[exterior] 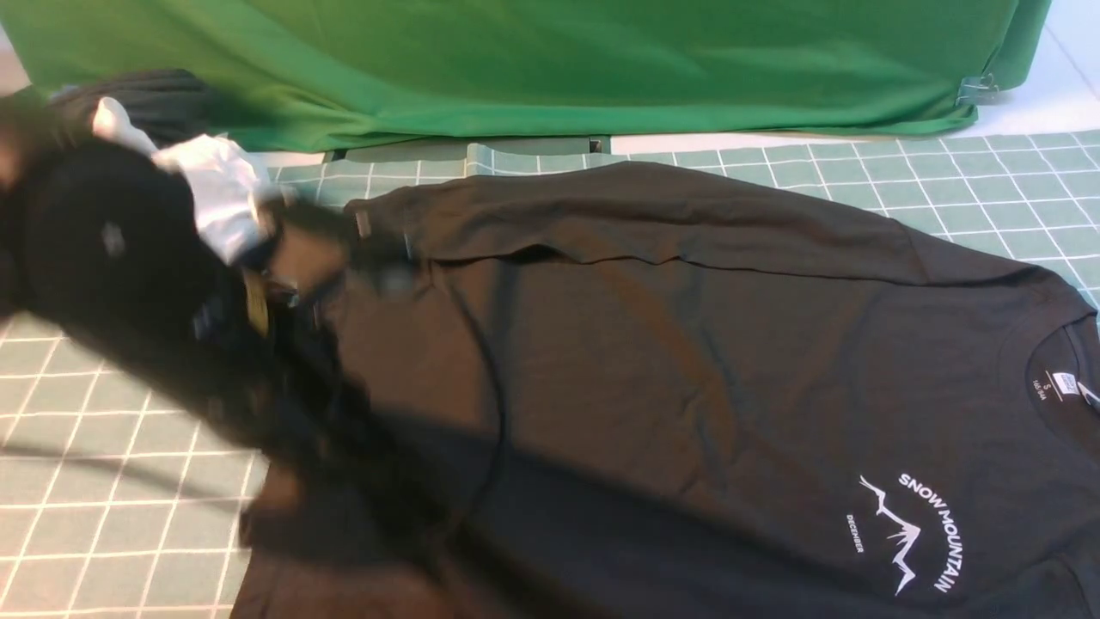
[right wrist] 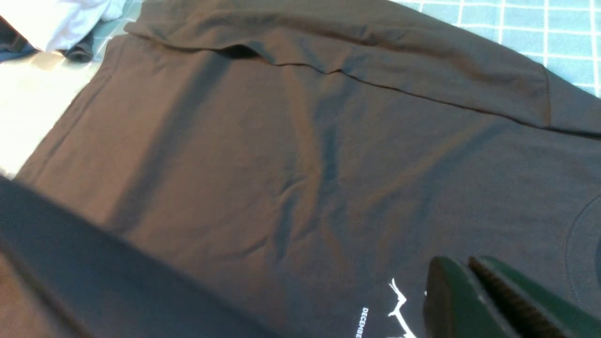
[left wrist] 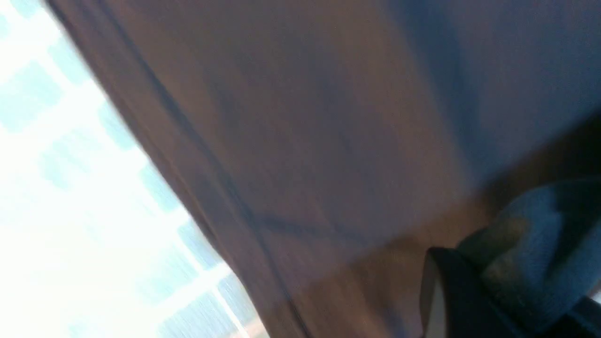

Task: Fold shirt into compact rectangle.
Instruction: 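Fold the left side of the black T-shirt inward over its body, then grab the top left corner of the dark shirt with the left gripper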

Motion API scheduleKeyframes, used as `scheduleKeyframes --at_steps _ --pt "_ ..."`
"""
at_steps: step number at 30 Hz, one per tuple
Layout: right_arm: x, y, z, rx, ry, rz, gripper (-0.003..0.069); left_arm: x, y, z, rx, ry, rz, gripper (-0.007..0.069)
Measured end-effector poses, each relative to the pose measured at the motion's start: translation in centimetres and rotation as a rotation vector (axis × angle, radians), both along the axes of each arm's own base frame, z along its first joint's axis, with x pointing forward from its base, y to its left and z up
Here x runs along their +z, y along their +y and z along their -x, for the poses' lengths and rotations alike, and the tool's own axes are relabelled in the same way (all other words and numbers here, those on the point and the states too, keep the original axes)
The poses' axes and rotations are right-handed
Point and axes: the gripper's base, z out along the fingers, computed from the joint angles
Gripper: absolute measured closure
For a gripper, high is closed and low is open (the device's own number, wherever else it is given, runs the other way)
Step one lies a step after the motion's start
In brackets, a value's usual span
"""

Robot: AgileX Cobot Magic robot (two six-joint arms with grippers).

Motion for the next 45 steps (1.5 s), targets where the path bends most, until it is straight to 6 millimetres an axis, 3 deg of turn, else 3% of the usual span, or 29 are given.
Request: scheduleKeyframes --at_steps 6,11,17,21,25,27,28,32,35,41,45 --pt "0.0 0.0 0.0 0.000 -0.001 -0.006 0.0620 0.6 1.8 -4.7 0.115 -0.072 0.000 0.0607" --pt "0.0 0.0 0.0 -0.006 0.005 -0.018 0.0613 -2.2 3.2 -8.3 0.166 -0.062 -0.033 0.0607" --pt "0.0 0.0 0.0 -0.012 0.009 -0.027 0.0610 -5.7 3.3 -9.9 0.151 0.024 -0.085 0.0607" --pt "0.0 0.0 0.0 -0.013 0.010 -0.028 0.0610 -6.9 3.4 -10.4 0.133 0.042 -0.116 0.0601" --pt "0.0 0.1 0.0 -0.013 0.011 -0.030 0.0603 -8.1 3.5 -11.0 0.116 0.057 -0.152 0.0536" --pt "0.0 0.1 0.0 -0.013 0.011 -0.030 0.0601 -8.5 3.6 -11.2 0.105 0.055 -0.173 0.0477" --pt "0.0 0.1 0.0 -0.013 0.011 -0.030 0.0599 -8.6 3.7 -11.3 0.096 0.045 -0.192 0.0412" --pt "0.0 0.1 0.0 -0.013 0.011 -0.031 0.0593 -8.3 4.3 -12.0 0.180 -0.020 -0.232 0.0222" --pt "0.0 0.1 0.0 -0.013 0.011 -0.031 0.0590 -7.1 4.5 -12.9 0.343 -0.086 -0.213 0.0141" --pt "0.0 0.1 0.0 -0.015 0.012 -0.033 0.0580 -3.6 4.6 -15.1 0.540 -0.136 -0.040 0.0108" --pt "0.0 0.1 0.0 -0.015 0.012 -0.033 0.0575 -2.7 4.6 -17.2 0.638 -0.120 0.143 0.0129"
